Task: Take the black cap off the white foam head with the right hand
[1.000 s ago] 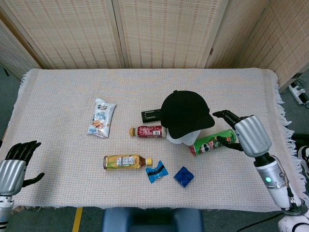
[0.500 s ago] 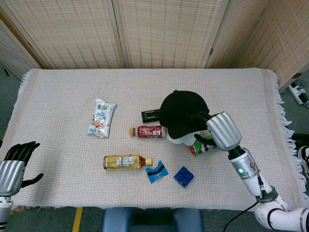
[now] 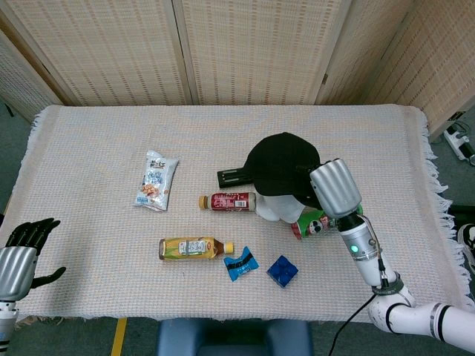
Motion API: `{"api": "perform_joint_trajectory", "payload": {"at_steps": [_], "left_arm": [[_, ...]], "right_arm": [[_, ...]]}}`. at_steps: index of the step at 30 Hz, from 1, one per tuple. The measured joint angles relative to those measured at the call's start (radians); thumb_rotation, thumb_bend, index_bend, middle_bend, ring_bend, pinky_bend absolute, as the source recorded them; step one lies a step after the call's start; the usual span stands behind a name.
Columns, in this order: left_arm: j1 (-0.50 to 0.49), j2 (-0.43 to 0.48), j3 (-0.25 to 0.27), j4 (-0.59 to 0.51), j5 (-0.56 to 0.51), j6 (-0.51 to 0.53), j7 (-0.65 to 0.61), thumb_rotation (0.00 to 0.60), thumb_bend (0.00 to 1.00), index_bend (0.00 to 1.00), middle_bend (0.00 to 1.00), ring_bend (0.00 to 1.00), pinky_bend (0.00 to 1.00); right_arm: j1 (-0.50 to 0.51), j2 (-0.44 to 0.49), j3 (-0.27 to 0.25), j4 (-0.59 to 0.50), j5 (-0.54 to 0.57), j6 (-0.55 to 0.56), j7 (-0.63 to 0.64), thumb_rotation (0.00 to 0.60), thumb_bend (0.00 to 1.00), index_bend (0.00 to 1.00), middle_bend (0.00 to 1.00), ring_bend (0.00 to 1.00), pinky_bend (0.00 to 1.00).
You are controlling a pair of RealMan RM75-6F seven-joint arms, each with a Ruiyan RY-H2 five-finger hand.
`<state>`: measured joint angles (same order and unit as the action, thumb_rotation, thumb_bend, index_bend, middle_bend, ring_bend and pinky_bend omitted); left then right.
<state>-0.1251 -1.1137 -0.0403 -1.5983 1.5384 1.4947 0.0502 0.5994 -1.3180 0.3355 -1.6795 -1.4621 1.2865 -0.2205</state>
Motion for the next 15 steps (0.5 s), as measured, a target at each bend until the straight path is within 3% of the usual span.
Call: {"api": "perform_joint_trajectory", "payload": {"at_steps": [15], "left_arm": [[-0.011,-0.008,-0.001,-0.002,0.001,-0.016,0.01,0.6,0.11,0.19,0.19,0.18,0.17]], "right_arm": [[-0.006,0.009,0.046,0.08,0.04,0.079,0.022,0.6,0.38,0.84,0.82,1.0,1.0]]}}
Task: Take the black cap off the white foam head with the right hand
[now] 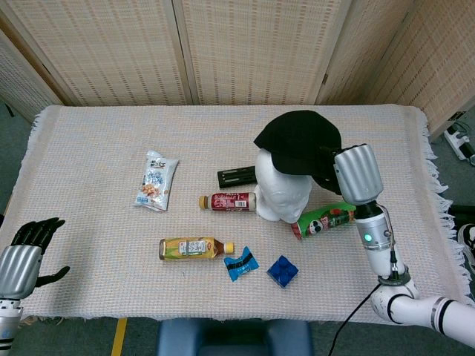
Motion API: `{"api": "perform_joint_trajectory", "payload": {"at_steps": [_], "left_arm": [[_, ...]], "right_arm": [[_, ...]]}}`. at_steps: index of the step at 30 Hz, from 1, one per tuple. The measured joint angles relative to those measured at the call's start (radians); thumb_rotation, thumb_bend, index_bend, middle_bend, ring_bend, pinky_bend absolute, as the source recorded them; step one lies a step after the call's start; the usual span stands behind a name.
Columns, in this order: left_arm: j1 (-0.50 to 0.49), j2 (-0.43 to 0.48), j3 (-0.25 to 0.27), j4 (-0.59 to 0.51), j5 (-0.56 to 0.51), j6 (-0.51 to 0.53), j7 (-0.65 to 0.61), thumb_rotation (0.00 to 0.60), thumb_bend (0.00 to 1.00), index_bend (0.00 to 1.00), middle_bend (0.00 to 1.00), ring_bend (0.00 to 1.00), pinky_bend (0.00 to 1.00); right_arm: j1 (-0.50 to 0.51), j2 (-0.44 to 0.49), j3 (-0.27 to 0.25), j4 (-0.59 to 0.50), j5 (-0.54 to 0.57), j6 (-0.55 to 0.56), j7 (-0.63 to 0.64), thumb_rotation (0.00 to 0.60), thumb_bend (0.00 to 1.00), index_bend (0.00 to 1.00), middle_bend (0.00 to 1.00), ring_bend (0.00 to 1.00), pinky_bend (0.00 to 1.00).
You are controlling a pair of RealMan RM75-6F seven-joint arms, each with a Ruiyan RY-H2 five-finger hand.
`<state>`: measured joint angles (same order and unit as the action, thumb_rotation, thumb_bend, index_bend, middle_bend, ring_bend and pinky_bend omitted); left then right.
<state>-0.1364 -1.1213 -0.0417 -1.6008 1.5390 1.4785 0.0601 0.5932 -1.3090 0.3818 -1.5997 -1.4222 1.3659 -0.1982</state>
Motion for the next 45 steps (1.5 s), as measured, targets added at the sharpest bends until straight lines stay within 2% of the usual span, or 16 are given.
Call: {"api": "perform_joint_trajectory", "payload": {"at_steps": [9,15,25,28,31,32,33,34,37,38,40,42,45], "left_arm": [[-0.005,-0.007,-0.001,0.003,-0.008,-0.011,0.005,0.6,0.11,0.19,0.19,0.18,0.17],[-0.012,-0.012,0.0,-0.006,-0.005,-0.019,0.019,0.6,0.11,0.19,0.19,0.18,0.17],[-0.018,-0.006,0.0,-0.035,-0.001,-0.022,0.054,0.6,0.11,0.19,0.19,0.18,0.17],[-0.018,-0.003,0.001,-0.042,-0.002,-0.024,0.061,0.6,0.11,0.19,0.19,0.18,0.17],[-0.017,-0.001,0.002,-0.046,-0.005,-0.024,0.065,0.6,0.11,0.19,0.19,0.18,0.17],[-0.017,-0.001,0.002,-0.047,-0.006,-0.024,0.066,0.6,0.11,0.19,0.19,0.18,0.17],[-0.016,0.0,0.002,-0.047,-0.007,-0.024,0.066,0.6,0.11,0.19,0.19,0.18,0.17],[-0.015,0.0,0.002,-0.046,-0.008,-0.023,0.066,0.6,0.11,0.19,0.19,0.18,0.17],[-0.015,0.001,0.003,-0.045,-0.011,-0.025,0.065,0.6,0.11,0.19,0.19,0.18,0.17],[-0.015,0.0,0.003,-0.045,-0.011,-0.025,0.064,0.6,0.11,0.19,0.19,0.18,0.17],[-0.015,-0.001,0.004,-0.043,-0.01,-0.025,0.062,0.6,0.11,0.19,0.19,0.18,0.17],[-0.015,-0.002,0.004,-0.04,-0.011,-0.025,0.06,0.6,0.11,0.19,0.19,0.18,0.17],[-0.015,-0.004,0.004,-0.037,-0.011,-0.026,0.056,0.6,0.11,0.19,0.19,0.18,0.17]], "right_arm": [[-0.062,0.087,-0.006,0.047,0.041,0.016,0.048,0.6,0.38,0.84,0.82,1.0,1.0],[-0.105,0.113,-0.048,0.109,0.067,-0.006,0.113,0.6,0.38,0.83,0.82,1.0,1.0],[-0.12,0.067,-0.13,0.251,0.069,-0.1,0.215,0.6,0.38,0.81,0.8,1.0,1.0],[-0.11,0.029,-0.143,0.298,0.07,-0.132,0.245,0.6,0.38,0.78,0.78,0.94,1.0],[-0.098,-0.003,-0.15,0.338,0.077,-0.168,0.268,0.6,0.37,0.64,0.7,0.79,1.0],[-0.095,-0.008,-0.152,0.346,0.079,-0.179,0.274,0.6,0.36,0.56,0.66,0.71,0.98],[-0.091,-0.013,-0.155,0.351,0.081,-0.19,0.28,0.6,0.34,0.46,0.6,0.62,0.94],[-0.088,-0.018,-0.157,0.355,0.084,-0.201,0.286,0.6,0.32,0.41,0.56,0.57,0.89],[-0.08,-0.023,-0.163,0.357,0.095,-0.237,0.297,0.6,0.19,0.12,0.33,0.31,0.57],[-0.078,-0.021,-0.165,0.352,0.1,-0.248,0.296,0.6,0.15,0.06,0.26,0.23,0.48],[-0.076,-0.013,-0.168,0.334,0.11,-0.27,0.293,0.6,0.08,0.0,0.16,0.11,0.35],[-0.075,0.003,-0.173,0.304,0.121,-0.289,0.284,0.6,0.01,0.0,0.08,0.03,0.25],[-0.081,0.033,-0.179,0.253,0.133,-0.301,0.268,0.6,0.0,0.0,0.03,0.0,0.21]]}}
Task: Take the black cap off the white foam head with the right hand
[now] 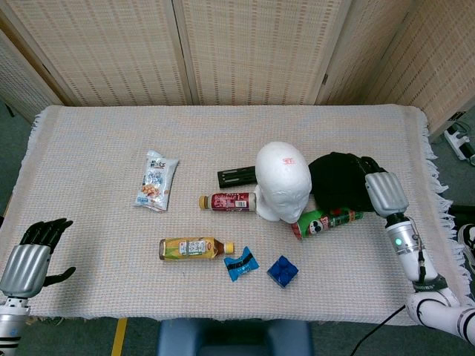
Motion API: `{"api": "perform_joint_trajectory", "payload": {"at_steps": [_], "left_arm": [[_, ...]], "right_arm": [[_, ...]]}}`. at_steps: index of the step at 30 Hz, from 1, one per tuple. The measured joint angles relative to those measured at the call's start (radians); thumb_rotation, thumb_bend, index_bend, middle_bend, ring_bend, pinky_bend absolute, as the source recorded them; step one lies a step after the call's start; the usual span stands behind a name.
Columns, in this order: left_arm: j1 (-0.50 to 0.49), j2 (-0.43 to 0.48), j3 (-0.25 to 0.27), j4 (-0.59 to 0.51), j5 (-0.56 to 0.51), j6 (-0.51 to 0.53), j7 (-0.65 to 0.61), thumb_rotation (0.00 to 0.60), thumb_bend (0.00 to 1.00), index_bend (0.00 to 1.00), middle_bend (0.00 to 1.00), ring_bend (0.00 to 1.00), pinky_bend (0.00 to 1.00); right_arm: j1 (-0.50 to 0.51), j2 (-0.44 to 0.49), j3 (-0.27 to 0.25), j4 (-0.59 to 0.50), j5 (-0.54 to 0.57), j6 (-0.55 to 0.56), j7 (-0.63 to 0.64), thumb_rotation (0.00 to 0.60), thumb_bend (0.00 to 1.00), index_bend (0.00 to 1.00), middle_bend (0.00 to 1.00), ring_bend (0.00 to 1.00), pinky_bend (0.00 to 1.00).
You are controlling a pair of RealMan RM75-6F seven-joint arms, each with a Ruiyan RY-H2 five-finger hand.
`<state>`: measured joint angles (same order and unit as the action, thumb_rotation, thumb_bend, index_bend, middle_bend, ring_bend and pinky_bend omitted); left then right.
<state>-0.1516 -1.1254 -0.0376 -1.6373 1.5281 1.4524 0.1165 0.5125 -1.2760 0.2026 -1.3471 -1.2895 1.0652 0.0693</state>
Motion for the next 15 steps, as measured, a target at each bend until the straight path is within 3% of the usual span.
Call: {"api": "perform_joint_trajectory", "payload": {"at_steps": [8,11,15], "left_arm": [[0.002,-0.005,0.001,0.013,-0.002,0.001,-0.014,0.6,0.11,0.18,0.19,0.18,0.17],[0.002,-0.008,0.001,0.018,-0.006,0.0,-0.019,0.6,0.11,0.18,0.19,0.18,0.17],[0.003,-0.015,-0.002,0.025,-0.007,0.003,-0.023,0.6,0.11,0.18,0.19,0.18,0.17]], "right_arm": [[-0.075,0.103,-0.041,-0.142,-0.011,0.058,-0.029,0.6,0.0,0.0,0.03,0.01,0.21],[-0.119,0.137,-0.067,-0.183,-0.038,0.11,-0.03,0.6,0.0,0.0,0.09,0.07,0.23],[-0.18,0.158,-0.097,-0.213,-0.083,0.205,-0.03,0.6,0.02,0.05,0.21,0.2,0.35]]}}
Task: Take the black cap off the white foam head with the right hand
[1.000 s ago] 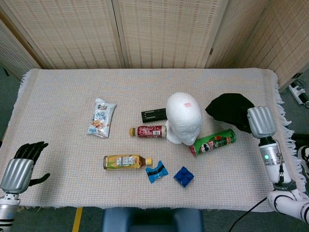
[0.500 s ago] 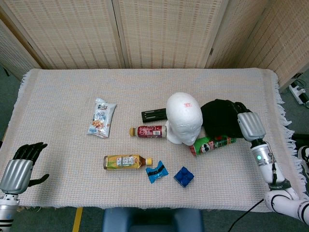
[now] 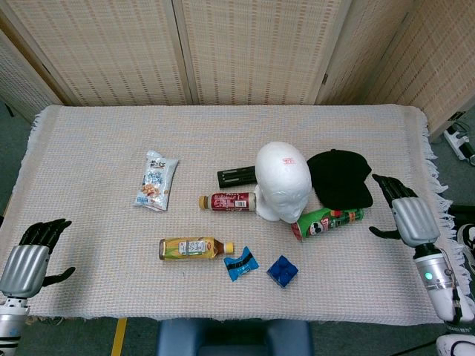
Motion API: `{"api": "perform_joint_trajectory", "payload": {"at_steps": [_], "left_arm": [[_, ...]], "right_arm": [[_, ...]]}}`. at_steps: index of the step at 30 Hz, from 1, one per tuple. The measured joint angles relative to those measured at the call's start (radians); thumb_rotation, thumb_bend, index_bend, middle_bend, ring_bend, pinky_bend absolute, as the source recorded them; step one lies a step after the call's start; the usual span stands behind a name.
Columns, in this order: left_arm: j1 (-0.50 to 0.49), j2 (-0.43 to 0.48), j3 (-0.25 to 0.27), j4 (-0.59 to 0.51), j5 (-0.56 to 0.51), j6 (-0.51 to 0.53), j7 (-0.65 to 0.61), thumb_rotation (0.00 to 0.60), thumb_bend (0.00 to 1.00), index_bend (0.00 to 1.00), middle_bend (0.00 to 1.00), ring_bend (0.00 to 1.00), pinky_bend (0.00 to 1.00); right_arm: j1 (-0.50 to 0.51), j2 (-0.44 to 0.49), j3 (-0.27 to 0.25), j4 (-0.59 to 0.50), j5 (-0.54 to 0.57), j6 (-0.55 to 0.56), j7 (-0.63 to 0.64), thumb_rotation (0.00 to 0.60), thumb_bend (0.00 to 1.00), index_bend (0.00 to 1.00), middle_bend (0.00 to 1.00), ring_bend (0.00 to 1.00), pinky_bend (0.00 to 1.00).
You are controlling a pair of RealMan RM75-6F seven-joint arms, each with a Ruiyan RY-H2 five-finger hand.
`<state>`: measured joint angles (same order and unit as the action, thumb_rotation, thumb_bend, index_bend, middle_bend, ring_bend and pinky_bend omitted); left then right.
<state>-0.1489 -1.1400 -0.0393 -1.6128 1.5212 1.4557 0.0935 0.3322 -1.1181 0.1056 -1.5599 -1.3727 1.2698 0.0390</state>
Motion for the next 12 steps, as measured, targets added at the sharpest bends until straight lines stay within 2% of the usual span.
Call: {"api": "perform_joint_trajectory", "payload": {"at_steps": [3,12], "left_arm": [[0.001,-0.006,-0.003,0.004,-0.004,0.005,0.0,0.6,0.11,0.18,0.19,0.18,0.17],[0.006,-0.031,-0.008,0.017,-0.001,0.024,0.007,0.6,0.1,0.18,0.19,0.18,0.17]], "right_arm": [[-0.06,0.008,-0.024,-0.016,-0.035,0.093,0.0,0.6,0.07,0.15,0.26,0.24,0.38],[-0.263,0.018,-0.116,-0.048,-0.11,0.31,0.013,0.6,0.09,0.16,0.27,0.24,0.38]]}}
